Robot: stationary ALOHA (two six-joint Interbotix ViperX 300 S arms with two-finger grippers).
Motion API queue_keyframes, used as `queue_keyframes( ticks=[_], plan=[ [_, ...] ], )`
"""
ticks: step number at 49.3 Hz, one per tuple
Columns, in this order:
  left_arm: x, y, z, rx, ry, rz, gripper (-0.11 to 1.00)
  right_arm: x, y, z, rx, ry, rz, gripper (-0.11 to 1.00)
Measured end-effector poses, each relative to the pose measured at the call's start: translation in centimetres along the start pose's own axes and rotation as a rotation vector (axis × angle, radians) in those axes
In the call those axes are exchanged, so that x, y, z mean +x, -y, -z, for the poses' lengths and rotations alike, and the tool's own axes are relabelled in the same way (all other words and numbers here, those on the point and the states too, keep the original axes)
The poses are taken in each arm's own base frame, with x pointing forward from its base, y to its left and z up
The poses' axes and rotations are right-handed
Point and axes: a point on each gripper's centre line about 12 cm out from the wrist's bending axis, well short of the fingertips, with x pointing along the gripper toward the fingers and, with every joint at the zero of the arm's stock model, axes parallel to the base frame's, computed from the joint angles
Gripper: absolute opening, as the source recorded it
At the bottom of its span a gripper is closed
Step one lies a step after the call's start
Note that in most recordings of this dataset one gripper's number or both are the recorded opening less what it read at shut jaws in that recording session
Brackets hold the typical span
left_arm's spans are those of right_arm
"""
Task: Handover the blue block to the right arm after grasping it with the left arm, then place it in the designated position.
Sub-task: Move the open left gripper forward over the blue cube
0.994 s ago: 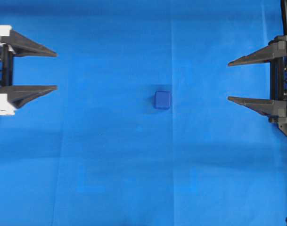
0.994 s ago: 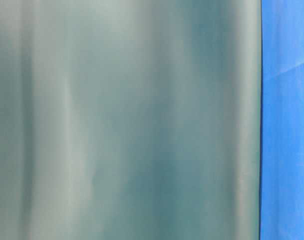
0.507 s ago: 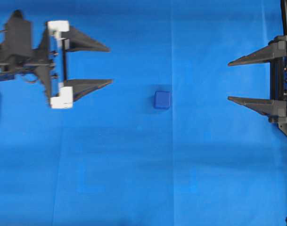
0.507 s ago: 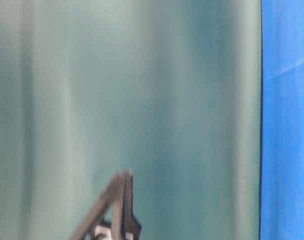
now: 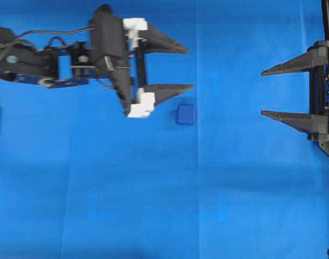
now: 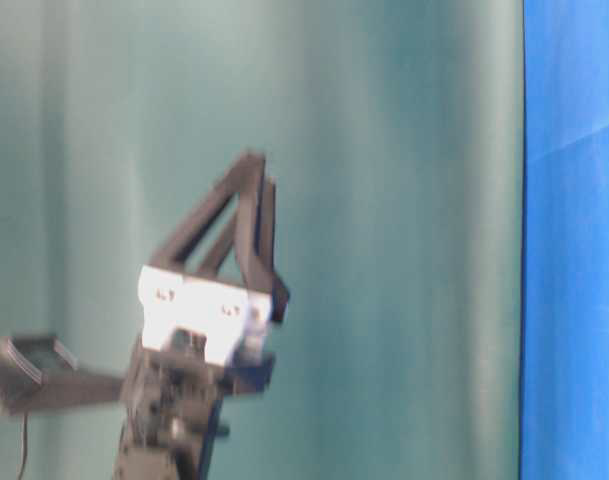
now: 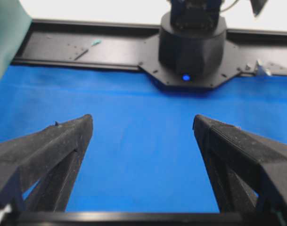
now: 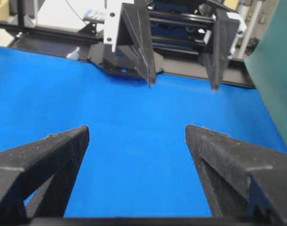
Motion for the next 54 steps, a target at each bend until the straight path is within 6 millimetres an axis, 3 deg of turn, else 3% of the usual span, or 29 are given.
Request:
queue_keyframes(
  ticks=[9, 23, 54],
  plan=[
    [1.7, -0.2, -0.6, 0.0, -0.032, -0.003, 0.91, 0.0, 0.0, 0.0, 0.0, 0.0, 0.002, 0.96],
    [2.1, -0.3, 0.0, -0.013, -0.14, -0.005, 0.91, 0.0, 0.0, -0.1, 0.0, 0.002, 0.002, 0.96],
    [4.7, 1.8, 1.6, 0.006, -0.719, 0.04, 0.91, 0.0, 0.0, 0.1, 0.003, -0.005, 0.002, 0.96]
  ],
)
